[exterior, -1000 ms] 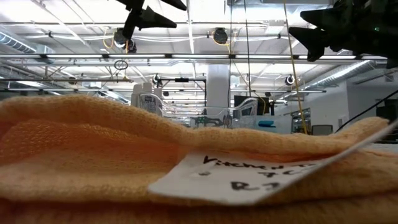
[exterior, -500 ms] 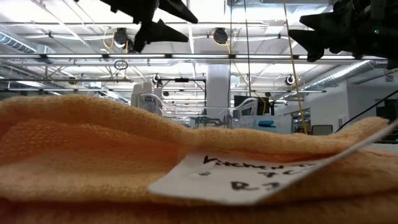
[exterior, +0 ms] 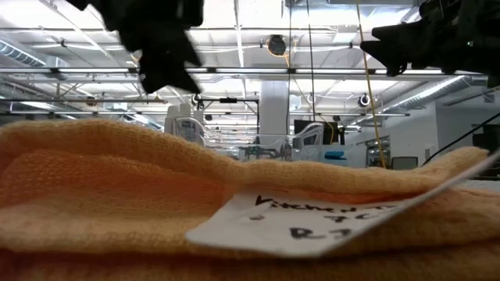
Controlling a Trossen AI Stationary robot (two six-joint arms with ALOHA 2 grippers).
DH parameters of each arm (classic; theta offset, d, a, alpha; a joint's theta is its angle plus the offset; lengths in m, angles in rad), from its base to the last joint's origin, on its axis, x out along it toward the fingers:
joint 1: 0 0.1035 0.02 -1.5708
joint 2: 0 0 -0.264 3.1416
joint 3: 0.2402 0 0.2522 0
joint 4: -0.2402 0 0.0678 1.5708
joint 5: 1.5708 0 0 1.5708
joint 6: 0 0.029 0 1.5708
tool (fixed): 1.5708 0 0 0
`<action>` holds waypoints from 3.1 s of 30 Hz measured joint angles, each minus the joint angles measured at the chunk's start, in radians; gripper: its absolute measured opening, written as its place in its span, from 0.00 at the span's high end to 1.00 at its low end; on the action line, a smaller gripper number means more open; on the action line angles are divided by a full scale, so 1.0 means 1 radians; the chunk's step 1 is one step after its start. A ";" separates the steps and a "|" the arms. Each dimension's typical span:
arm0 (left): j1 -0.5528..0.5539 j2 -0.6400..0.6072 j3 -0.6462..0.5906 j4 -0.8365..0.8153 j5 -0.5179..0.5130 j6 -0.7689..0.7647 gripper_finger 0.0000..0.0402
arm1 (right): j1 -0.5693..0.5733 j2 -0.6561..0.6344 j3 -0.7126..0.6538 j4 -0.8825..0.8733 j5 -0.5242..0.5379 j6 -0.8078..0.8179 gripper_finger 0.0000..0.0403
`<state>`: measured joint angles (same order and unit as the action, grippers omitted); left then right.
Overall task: Pick & Place Kitchen Items
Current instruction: Put the gray towel into the transparent bin
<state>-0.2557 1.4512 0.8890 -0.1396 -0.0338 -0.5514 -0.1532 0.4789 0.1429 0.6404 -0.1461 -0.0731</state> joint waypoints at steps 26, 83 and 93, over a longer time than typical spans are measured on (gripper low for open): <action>-0.035 0.000 0.000 -0.511 -0.116 0.244 0.47 | 0.000 0.011 0.000 0.164 0.333 -0.034 0.48; 0.066 0.041 -0.066 -0.328 -0.068 0.632 0.96 | 0.000 0.194 0.001 0.250 0.330 0.115 0.48; -0.020 0.039 0.212 -0.535 -0.222 0.726 0.96 | 0.007 0.298 0.037 0.250 0.328 0.180 0.48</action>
<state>-0.2758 1.4906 1.1007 -0.6750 -0.2554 0.1743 -0.1461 0.7771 0.1799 0.8902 0.1821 0.1067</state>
